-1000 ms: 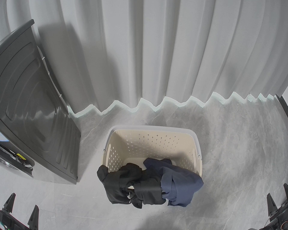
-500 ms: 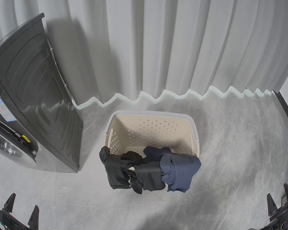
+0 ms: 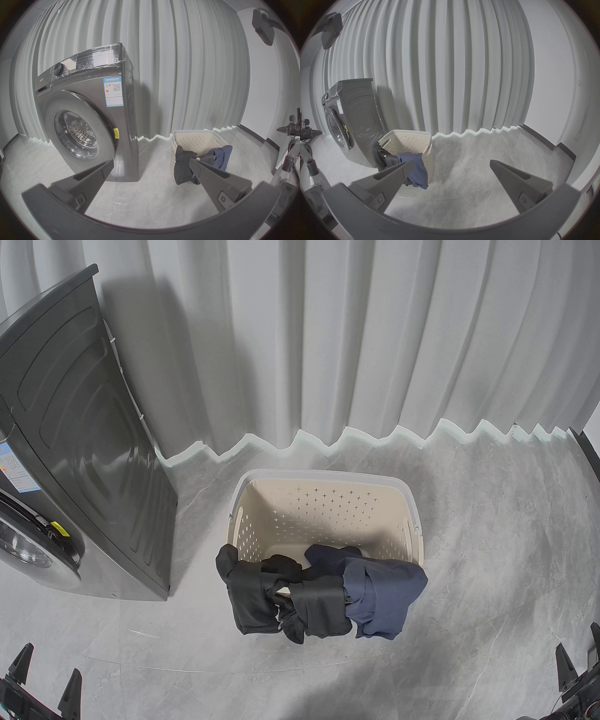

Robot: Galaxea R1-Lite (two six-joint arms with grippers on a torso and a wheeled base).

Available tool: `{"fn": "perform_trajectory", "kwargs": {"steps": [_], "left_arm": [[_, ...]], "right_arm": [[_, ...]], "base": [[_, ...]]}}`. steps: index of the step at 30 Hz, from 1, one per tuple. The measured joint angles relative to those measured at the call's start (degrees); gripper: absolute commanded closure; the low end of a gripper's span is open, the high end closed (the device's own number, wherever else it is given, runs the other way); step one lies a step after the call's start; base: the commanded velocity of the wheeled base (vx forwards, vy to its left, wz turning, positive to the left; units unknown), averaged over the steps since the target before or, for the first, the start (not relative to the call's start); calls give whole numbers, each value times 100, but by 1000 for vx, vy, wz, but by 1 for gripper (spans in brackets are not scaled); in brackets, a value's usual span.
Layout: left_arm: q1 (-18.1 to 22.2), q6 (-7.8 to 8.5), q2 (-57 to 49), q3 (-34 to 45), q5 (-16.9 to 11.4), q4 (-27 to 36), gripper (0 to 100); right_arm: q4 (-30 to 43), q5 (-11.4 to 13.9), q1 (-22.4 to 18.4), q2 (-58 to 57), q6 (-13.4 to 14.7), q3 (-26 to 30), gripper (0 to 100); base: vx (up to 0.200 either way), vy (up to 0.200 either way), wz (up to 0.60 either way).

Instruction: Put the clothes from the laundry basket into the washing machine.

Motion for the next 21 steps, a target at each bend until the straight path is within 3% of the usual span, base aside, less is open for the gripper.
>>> {"fn": "perform_trajectory", "kwargs": {"steps": [13,21], "left_arm": [[0,0,0,0,1,-2,0],[0,-2,0,0,1,-2,0]], "right_arm": [[0,-2,-2,0,2,0,0],[0,0,0,0,0,0,0]], "base": [[0,200,0],[0,0,0]]}}
